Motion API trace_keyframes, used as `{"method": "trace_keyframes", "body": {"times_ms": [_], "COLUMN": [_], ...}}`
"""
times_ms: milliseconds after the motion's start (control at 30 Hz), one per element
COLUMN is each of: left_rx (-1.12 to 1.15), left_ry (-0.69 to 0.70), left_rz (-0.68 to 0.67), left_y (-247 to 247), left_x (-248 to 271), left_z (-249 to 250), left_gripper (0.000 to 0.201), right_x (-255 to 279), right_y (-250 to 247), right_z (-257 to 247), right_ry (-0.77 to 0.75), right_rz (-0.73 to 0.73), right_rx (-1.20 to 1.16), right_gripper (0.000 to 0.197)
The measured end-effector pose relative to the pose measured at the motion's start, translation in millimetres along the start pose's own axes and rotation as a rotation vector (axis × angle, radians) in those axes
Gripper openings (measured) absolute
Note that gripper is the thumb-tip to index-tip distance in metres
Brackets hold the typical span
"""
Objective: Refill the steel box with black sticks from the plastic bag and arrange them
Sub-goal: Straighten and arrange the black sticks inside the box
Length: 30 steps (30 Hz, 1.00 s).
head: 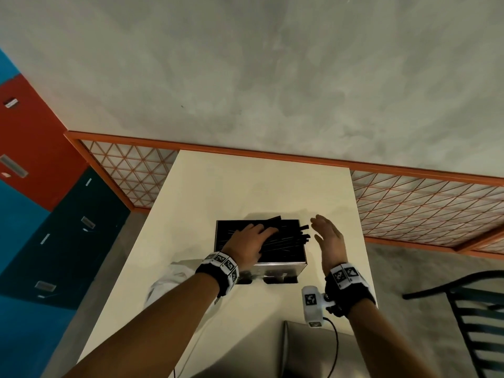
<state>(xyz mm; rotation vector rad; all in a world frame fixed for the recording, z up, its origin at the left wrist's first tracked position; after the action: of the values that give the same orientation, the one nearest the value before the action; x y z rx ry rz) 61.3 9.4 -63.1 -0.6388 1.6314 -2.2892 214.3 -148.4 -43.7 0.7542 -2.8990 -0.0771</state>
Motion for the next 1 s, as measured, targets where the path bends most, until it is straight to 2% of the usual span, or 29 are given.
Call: {"method": "trace_keyframes", "body": {"times_ms": [100, 200, 267, 367, 433, 533, 633, 700, 733, 800, 900, 1000], "left_rx": [-0.039, -0.022, -0.005, 0.034, 0.051, -0.017, -0.079, -0.067, -0.053, -0.044, 0.043, 0.104], "left_ry": [0.045, 0.049, 0.055, 0.056, 0.069, 0.134, 0.131, 0.137, 0.14, 0.175, 0.202, 0.159], "left_rz": [0.042, 0.057, 0.034, 0.037, 0.046, 0.044, 0.053, 0.088, 0.088, 0.089, 0.173, 0.281], "left_y": [-1, 1, 4, 6, 7, 2, -3, -1, 2, 10, 13, 10], "left_x": [1, 1, 4, 8, 7, 6, 8, 9, 10, 10, 17, 23], "left_z": [5, 3, 2, 4, 7, 19, 30, 30, 28, 22, 11, -3], "left_gripper": [0.087, 0.09, 0.089, 0.086, 0.087, 0.086, 0.076, 0.06, 0.059, 0.065, 0.07, 0.089], "right_x": [13, 27, 28, 25, 22, 21, 21, 18, 17, 19, 32, 37], "right_y": [31, 58, 61, 56, 51, 51, 65, 67, 66, 67, 73, 67], "right_z": [8, 18, 22, 20, 16, 13, 18, 21, 22, 19, 23, 41], "right_ry": [-0.062, -0.131, -0.186, -0.343, -0.398, -0.347, -0.33, -0.403, -0.444, -0.549, -0.778, -0.711], "right_rz": [-0.049, -0.118, -0.134, -0.167, -0.153, -0.109, -0.166, -0.189, -0.204, -0.265, -0.417, -0.51], "right_rx": [0.141, 0.288, 0.39, 0.564, 0.591, 0.498, 0.474, 0.578, 0.642, 0.766, 1.01, 1.126], "right_gripper": [0.053, 0.047, 0.04, 0.034, 0.034, 0.037, 0.037, 0.035, 0.035, 0.043, 0.057, 0.056]}}
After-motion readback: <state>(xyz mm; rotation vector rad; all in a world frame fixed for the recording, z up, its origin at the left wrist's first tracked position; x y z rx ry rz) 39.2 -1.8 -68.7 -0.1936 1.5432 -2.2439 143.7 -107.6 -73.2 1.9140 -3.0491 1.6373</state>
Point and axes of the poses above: each hand's wrist, its own x-axis away from the middle knuckle, its own y-axis out of the palm, z = x × y, the point moved 5 cm from there along -x, towards the middle knuckle, and after that the axes turned 11 degrees about -y, right-handed, at the moved point
